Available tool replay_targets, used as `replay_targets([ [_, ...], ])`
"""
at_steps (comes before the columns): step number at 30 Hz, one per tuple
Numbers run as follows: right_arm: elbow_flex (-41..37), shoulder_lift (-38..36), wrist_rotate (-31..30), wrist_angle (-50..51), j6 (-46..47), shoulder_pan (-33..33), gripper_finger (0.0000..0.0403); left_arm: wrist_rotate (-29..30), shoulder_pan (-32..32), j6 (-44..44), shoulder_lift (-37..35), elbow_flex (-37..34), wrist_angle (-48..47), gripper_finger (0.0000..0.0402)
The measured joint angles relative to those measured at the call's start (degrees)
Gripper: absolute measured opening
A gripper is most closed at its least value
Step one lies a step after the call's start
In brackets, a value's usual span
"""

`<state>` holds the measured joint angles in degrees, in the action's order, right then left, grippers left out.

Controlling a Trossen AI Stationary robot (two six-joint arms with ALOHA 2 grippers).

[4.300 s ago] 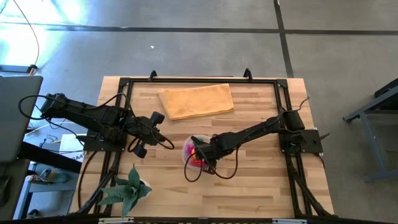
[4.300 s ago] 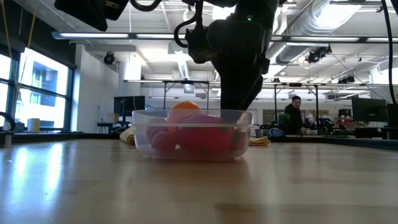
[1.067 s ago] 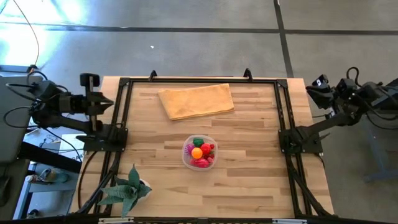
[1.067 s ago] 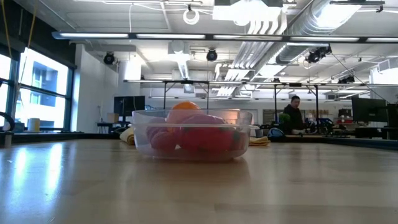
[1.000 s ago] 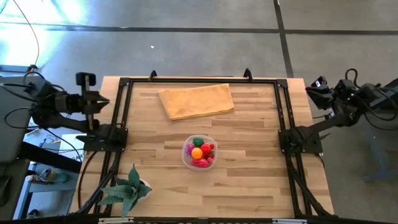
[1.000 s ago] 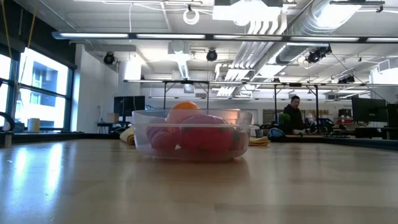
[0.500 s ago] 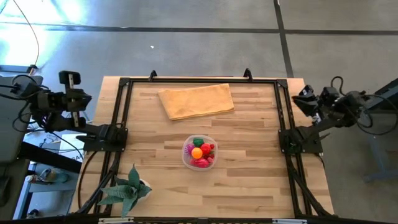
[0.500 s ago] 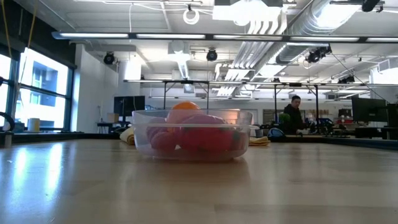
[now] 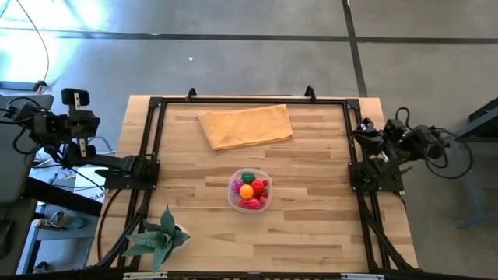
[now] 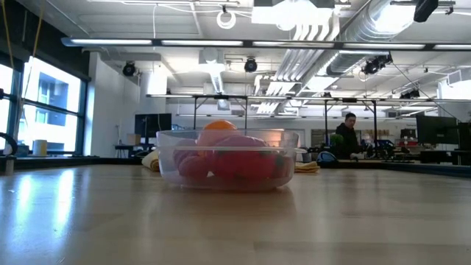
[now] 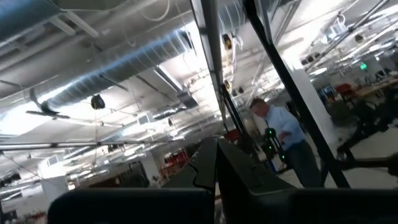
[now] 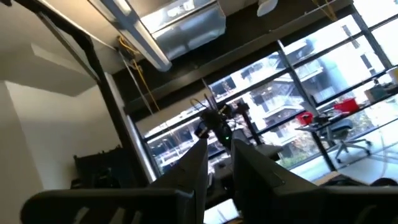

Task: Pick and placing Produce into tupperware
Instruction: Return to Home Position

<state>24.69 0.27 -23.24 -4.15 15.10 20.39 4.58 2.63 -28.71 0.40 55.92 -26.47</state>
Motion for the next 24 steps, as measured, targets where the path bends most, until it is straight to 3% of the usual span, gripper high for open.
replay_targets([
  [7,-7.09,0.00,3.28,-9.80,3.14,0.01,0.0061,-0.18,0.00,1.43,-0.01,-2.37,0.43,0.0003],
  [17,-19.59,0.00,4.02,-25.20,9.38,0.02,0.0061,-1.48,0.00,4.08,0.07,-19.91,15.37,0.0003],
  [24,-24.12,0.02,3.99,-30.28,12.08,0.01,0.0061,-2.01,0.00,7.27,0.03,-27.98,23.05,0.0003],
])
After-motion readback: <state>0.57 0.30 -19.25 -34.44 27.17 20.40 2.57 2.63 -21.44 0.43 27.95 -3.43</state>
